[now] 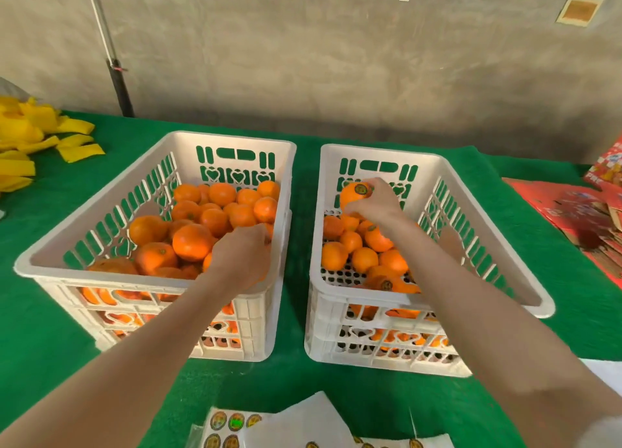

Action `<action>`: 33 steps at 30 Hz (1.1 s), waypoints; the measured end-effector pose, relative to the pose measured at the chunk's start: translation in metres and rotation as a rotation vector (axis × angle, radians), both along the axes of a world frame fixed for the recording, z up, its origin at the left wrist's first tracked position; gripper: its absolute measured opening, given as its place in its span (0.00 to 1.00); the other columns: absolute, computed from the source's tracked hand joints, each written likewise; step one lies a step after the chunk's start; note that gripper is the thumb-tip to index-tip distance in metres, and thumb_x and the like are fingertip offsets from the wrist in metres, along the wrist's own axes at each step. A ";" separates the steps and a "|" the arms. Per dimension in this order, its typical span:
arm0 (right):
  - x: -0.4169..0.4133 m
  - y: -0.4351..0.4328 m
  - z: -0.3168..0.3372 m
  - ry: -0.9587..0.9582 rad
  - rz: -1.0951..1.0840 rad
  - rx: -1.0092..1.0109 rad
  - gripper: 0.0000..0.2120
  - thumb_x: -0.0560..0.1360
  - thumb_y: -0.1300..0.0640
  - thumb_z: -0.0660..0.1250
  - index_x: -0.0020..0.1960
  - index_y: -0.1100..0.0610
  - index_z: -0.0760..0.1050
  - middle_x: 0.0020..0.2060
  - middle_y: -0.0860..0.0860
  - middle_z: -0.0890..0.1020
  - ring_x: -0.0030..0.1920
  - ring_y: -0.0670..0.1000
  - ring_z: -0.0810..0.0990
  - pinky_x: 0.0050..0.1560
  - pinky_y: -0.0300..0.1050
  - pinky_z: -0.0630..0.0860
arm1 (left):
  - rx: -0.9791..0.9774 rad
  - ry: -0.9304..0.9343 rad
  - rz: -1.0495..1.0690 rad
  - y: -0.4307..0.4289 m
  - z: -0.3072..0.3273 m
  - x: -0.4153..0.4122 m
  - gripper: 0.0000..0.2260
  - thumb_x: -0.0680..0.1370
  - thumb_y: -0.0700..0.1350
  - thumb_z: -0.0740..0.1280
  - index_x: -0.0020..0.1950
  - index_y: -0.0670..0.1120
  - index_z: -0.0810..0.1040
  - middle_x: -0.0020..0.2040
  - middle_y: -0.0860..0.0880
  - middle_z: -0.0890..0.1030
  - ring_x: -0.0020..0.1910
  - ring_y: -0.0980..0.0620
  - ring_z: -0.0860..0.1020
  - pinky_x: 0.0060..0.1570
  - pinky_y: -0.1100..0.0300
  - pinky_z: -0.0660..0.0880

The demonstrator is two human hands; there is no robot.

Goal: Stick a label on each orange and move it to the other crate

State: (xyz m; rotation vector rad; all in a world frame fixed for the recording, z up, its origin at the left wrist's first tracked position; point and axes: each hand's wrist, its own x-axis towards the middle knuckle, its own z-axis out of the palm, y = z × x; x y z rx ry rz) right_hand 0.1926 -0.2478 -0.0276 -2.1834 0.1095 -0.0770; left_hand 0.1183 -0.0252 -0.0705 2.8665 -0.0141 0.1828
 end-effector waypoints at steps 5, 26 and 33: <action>0.083 0.006 -0.057 0.182 -0.074 -0.122 0.08 0.68 0.62 0.70 0.43 0.61 0.72 0.38 0.57 0.77 0.39 0.55 0.76 0.37 0.45 0.73 | 0.053 0.003 0.032 0.002 -0.008 0.002 0.09 0.82 0.46 0.56 0.46 0.50 0.74 0.36 0.54 0.77 0.33 0.55 0.76 0.27 0.62 0.73; 0.003 0.072 0.007 -0.436 0.163 -0.077 0.15 0.77 0.59 0.65 0.63 0.57 0.72 0.60 0.51 0.76 0.60 0.49 0.74 0.59 0.40 0.69 | 0.049 0.139 0.076 0.051 -0.007 0.040 0.12 0.75 0.38 0.64 0.58 0.46 0.72 0.61 0.44 0.74 0.57 0.46 0.73 0.48 0.57 0.74; -0.075 0.041 0.002 -0.442 0.285 -0.142 0.08 0.76 0.62 0.66 0.56 0.59 0.77 0.52 0.51 0.79 0.53 0.47 0.76 0.56 0.47 0.75 | 0.243 0.416 0.138 0.098 -0.023 0.064 0.23 0.77 0.55 0.61 0.71 0.50 0.65 0.64 0.41 0.72 0.61 0.39 0.73 0.56 0.48 0.73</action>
